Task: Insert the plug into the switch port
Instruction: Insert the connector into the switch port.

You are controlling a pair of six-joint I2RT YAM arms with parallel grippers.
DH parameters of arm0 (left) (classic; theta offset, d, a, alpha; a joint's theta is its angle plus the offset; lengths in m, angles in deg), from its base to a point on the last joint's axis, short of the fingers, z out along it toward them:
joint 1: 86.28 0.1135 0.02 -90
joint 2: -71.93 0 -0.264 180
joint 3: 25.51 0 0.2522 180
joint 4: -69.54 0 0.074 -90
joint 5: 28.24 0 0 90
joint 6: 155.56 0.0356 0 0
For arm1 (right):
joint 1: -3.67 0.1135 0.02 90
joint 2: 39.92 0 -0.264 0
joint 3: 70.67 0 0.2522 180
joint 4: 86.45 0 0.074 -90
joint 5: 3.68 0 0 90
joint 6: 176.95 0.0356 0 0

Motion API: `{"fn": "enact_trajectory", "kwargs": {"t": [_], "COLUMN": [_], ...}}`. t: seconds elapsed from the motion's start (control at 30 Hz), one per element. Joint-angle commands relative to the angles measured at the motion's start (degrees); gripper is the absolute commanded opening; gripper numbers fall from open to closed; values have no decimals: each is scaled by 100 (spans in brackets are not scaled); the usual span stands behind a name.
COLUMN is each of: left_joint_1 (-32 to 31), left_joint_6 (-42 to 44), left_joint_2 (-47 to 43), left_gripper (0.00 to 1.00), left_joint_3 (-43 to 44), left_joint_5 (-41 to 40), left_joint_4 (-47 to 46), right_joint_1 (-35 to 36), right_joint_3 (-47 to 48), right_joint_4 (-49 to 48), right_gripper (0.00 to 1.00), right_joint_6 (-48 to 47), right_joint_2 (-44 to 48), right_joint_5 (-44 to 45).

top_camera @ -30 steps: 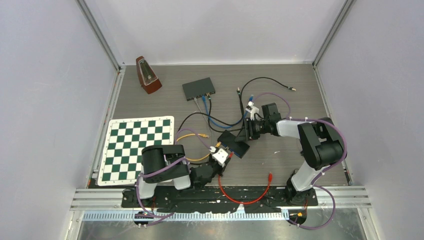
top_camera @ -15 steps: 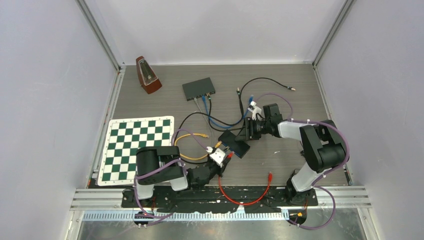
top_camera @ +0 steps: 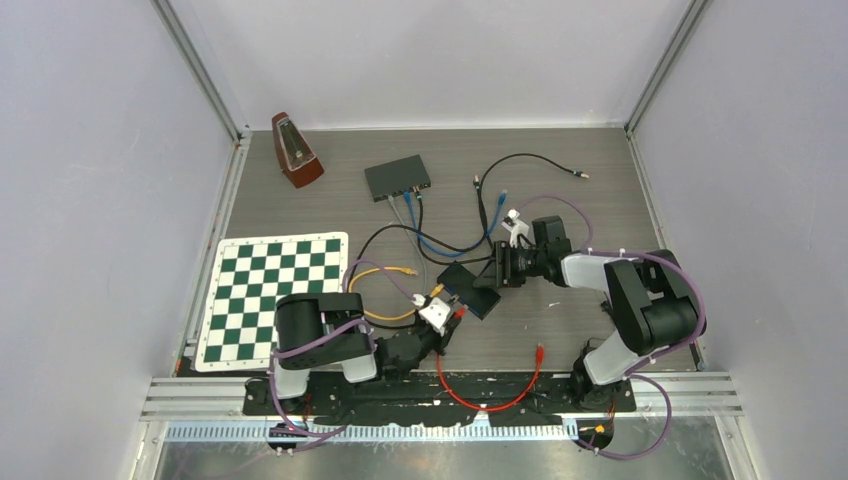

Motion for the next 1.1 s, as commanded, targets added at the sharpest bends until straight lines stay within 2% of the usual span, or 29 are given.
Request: {"fn": "enact_trajectory", "kwargs": {"t": [0.0, 0.2, 0.37, 0.77, 1.07], "left_joint_1": [-48, -61, -123, -132, -132], "left_joint_6": [-75, -185, -188, -292, -377], "left_joint_2": [102, 149, 154, 206, 269], "left_gripper": [0, 0, 0, 0, 0], "left_joint_3": [34, 76, 64, 92, 168], "left_joint_5": [-201, -114, -97, -122, -86], "left_joint_4": [-404, -405, -409, -409, -403], "right_joint_1": [-12, -10, -10, -11, -7], "right_joint_3": [-242, -396, -520, -682, -721], "right_joint_4": [-126, -320, -525, -765, -488], "right_gripper": [51, 51, 56, 55, 56], "right_joint_6": [173, 351, 441, 648, 595], "right_joint_2": [165, 193, 239, 258, 392], "right_joint_5": [-23, -10, 54, 42, 175]}}
